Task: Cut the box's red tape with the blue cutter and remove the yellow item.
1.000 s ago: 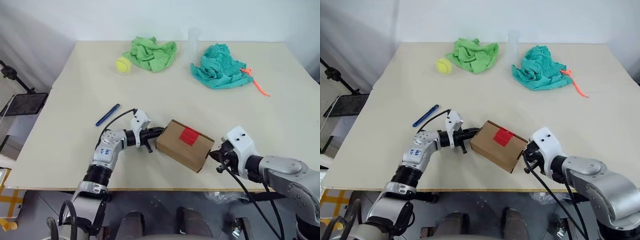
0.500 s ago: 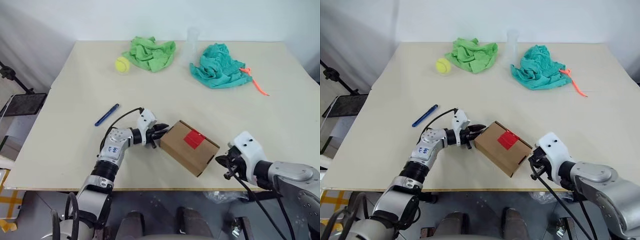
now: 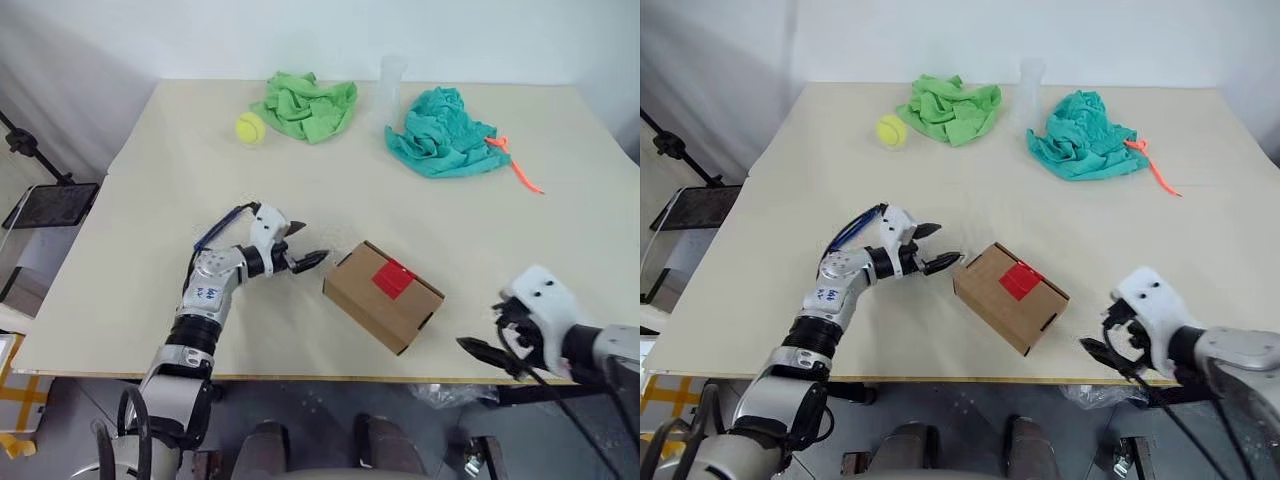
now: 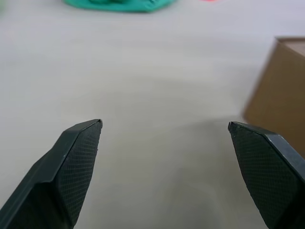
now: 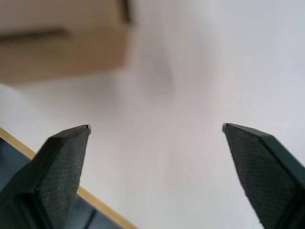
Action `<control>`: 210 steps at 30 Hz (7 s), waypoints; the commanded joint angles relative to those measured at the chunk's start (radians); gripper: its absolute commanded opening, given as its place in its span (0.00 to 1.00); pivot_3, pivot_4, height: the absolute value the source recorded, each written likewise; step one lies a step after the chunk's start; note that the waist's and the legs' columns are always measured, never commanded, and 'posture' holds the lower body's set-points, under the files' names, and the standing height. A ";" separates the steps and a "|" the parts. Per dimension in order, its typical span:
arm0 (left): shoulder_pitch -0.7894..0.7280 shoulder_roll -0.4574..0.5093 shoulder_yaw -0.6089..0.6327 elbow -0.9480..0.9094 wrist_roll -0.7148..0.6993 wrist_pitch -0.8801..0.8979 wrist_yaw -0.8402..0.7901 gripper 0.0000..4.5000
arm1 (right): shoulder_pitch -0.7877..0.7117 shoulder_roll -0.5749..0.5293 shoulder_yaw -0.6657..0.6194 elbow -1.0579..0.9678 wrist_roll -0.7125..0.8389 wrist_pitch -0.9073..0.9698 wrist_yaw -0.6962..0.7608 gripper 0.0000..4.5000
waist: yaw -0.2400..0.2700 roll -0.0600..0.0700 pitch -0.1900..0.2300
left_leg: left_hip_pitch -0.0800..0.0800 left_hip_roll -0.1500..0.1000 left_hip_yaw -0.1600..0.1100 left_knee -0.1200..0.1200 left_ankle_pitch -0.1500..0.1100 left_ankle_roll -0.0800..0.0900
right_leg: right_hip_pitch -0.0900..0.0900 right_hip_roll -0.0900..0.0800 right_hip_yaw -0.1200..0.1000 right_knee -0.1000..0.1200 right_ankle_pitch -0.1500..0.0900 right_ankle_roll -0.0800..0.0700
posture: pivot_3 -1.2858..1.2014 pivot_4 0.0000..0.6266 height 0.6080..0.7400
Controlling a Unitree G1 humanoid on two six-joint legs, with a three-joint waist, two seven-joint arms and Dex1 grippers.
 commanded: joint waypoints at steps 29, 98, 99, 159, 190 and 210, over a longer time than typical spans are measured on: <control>-0.020 0.432 0.106 0.143 0.030 0.211 -0.026 1.00 | -0.638 0.208 0.421 0.349 -0.057 -0.427 0.056 0.99 | -0.005 -0.001 0.001 | -0.005 0.000 0.009 0.001 0.004 -0.006 | -0.011 0.000 0.004 0.009 0.001 0.001 | 0.52 0.24 1.00; 0.701 0.565 0.186 -0.982 -0.120 0.700 -0.092 0.11 | -1.095 0.705 1.050 0.728 -0.322 -0.496 0.169 0.08 | -0.057 0.000 0.000 | -0.001 0.001 0.014 0.002 0.002 -0.002 | -0.016 -0.002 0.011 0.022 -0.001 -0.002 | 0.52 0.24 1.00; 0.707 0.560 0.189 -0.990 -0.120 0.704 -0.080 0.11 | -1.103 0.719 1.078 0.751 -0.342 -0.508 0.180 0.01 | -0.058 0.000 0.000 | -0.001 0.001 0.014 0.002 0.002 -0.002 | -0.016 -0.002 0.011 0.022 -0.001 -0.002 | 0.52 0.24 1.00; 0.708 0.553 0.168 -1.003 -0.161 0.673 -0.015 0.11 | -1.123 0.997 1.063 1.088 -0.710 -0.716 0.297 0.01 | -0.062 0.000 0.000 | -0.004 0.002 0.015 0.000 0.002 -0.005 | -0.022 -0.003 0.011 0.024 -0.001 -0.003 | 0.52 0.24 1.00; 0.678 0.544 0.154 -1.010 -0.170 0.692 0.004 0.11 | -1.087 1.077 1.100 1.219 -0.732 -0.778 0.308 0.01 | -0.067 -0.001 0.000 | -0.004 0.002 0.015 -0.001 0.002 -0.005 | -0.022 -0.002 0.011 0.024 -0.001 -0.003 | 0.52 0.24 1.00; 0.606 0.405 0.180 -0.848 -0.111 0.253 0.056 0.11 | -1.246 0.718 0.761 0.975 -0.537 -0.437 0.419 0.36 | -0.062 -0.001 -0.001 | -0.007 0.001 0.017 -0.001 0.002 -0.005 | -0.025 -0.003 0.010 0.023 -0.001 -0.003 | 0.52 0.24 1.00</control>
